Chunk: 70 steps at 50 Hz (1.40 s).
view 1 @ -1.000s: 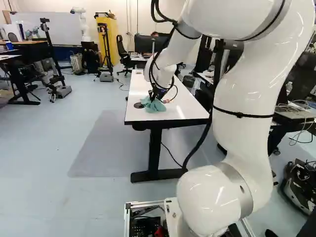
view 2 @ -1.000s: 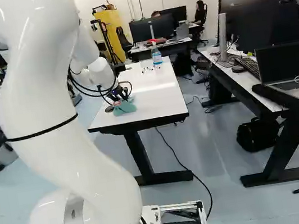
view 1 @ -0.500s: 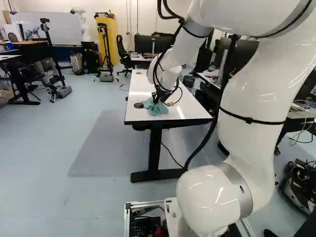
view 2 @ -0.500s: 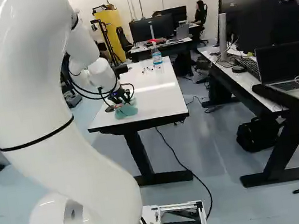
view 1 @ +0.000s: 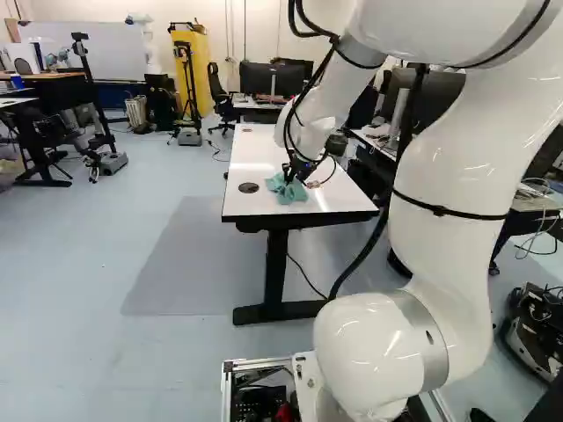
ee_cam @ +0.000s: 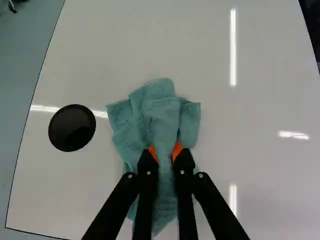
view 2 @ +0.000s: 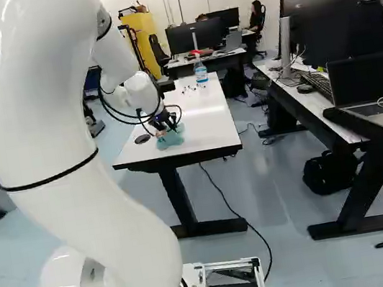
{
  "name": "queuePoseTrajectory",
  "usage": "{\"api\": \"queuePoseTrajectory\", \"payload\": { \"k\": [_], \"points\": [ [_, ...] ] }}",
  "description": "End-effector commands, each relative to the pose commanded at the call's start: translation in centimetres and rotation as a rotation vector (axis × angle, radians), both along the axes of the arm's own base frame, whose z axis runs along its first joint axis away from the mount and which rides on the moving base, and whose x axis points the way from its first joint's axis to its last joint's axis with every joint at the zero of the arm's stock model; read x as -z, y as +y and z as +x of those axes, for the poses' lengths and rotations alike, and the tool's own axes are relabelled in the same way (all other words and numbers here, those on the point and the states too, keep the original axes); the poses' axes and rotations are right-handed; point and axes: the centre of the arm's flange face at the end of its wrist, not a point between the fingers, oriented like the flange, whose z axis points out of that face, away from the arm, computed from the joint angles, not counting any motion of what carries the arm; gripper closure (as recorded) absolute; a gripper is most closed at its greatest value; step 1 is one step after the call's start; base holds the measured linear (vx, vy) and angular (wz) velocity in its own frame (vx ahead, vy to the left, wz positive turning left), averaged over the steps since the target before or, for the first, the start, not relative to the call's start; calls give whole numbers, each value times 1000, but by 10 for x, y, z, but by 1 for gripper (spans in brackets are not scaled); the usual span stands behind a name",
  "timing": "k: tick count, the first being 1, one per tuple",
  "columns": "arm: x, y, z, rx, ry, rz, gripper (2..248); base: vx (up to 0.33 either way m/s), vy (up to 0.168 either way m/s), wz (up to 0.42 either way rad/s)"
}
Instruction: Clean the table with the green towel
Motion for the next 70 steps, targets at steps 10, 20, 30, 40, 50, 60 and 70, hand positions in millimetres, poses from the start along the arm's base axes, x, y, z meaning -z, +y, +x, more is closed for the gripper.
{"api": "queuePoseTrajectory", "payload": {
  "k": [10,20,30,40,50,60,70],
  "points": [
    [0,-8,17,16,-7,0,203,0,0,0],
    [1,-8,35,16,-16,0,203,0,0,0],
    [1,-8,35,16,-16,0,203,0,0,0],
    [-8,-8,32,16,-32,1,203,0,0,0],
    [-20,-9,28,19,-37,1,203,0,0,0],
    [-31,-20,26,39,-29,0,203,0,0,0],
    [-42,-21,19,42,-17,-1,203,0,0,0]
  ]
}}
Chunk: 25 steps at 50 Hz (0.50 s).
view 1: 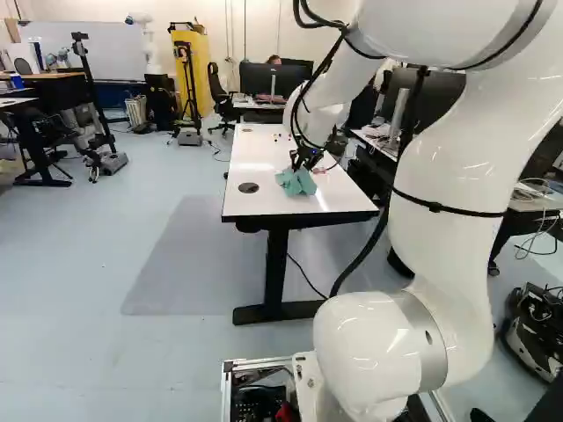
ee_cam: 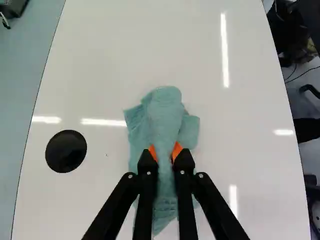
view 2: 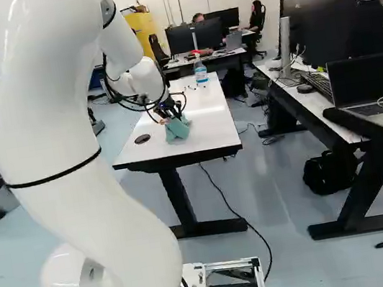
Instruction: Clean the table with the green towel
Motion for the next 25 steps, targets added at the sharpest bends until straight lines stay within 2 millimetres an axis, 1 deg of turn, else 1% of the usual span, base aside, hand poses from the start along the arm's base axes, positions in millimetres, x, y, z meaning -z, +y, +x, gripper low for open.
{"api": "queuePoseTrajectory", "payload": {
  "k": [25],
  "points": [
    [-27,0,-19,2,46,-1,203,0,0,0]
  ]
}}
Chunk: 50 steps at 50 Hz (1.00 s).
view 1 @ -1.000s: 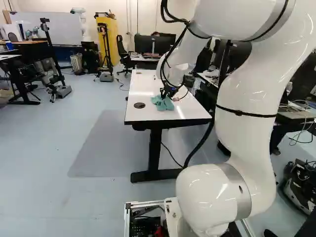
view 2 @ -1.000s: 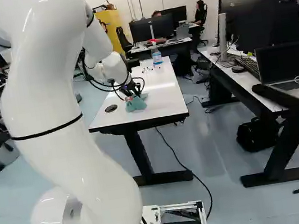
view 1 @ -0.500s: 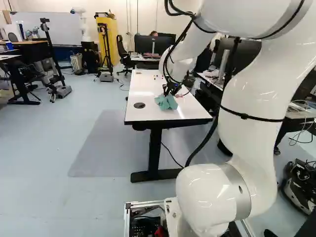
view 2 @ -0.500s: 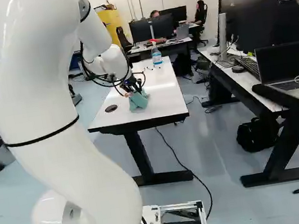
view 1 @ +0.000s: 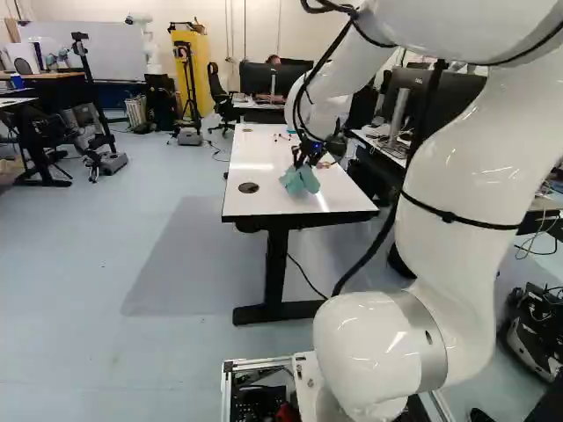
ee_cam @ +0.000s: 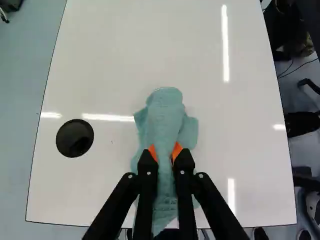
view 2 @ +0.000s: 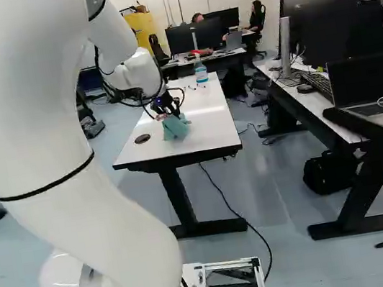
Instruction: Clean the table with the green towel
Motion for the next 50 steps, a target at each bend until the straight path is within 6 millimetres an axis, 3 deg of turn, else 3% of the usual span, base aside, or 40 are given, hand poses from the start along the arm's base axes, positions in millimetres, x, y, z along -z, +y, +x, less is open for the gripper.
{"api": "queuePoseTrajectory", "payload": {
  "k": [26,50],
  "points": [
    [-24,12,-36,-22,95,-2,203,0,0,0],
    [-24,3,-32,-3,116,-1,203,0,0,0]
  ]
}}
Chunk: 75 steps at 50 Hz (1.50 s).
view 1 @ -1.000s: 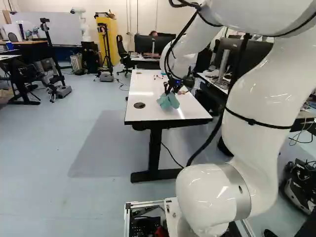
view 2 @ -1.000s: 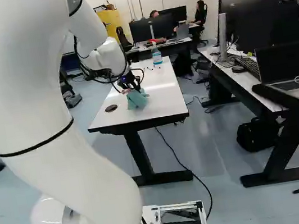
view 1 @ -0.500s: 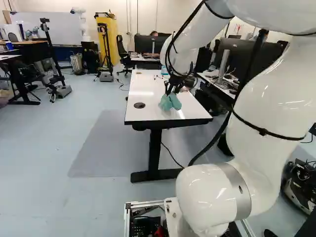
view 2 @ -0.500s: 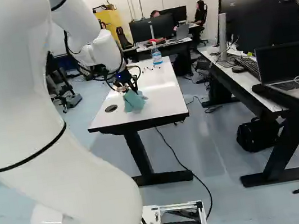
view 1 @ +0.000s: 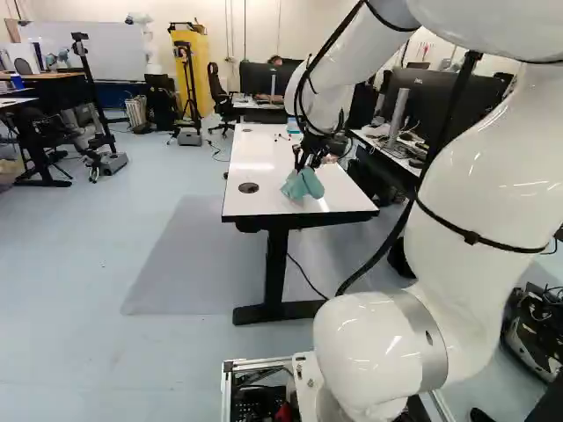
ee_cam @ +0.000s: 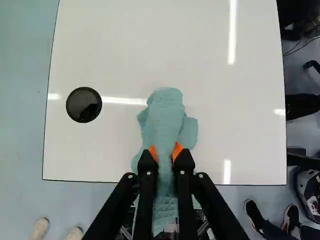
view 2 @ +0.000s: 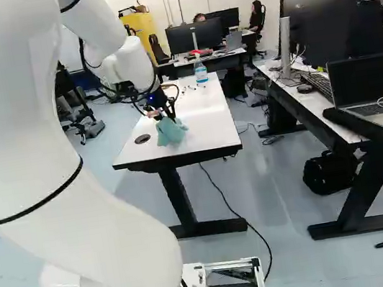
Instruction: Clean the table with the green towel
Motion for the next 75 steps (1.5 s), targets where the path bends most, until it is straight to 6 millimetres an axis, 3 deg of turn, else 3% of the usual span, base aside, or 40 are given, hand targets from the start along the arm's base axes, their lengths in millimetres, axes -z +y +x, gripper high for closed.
{"api": "queuePoseTrajectory", "payload": {
  "k": [17,33,51,75],
  "points": [
    [0,-26,19,52,-3,0,203,0,0,0],
    [0,-54,20,106,-4,0,203,0,0,0],
    [0,-51,21,101,-12,-1,203,0,0,0],
    [0,-12,40,22,-105,0,203,0,0,0]
  ]
}}
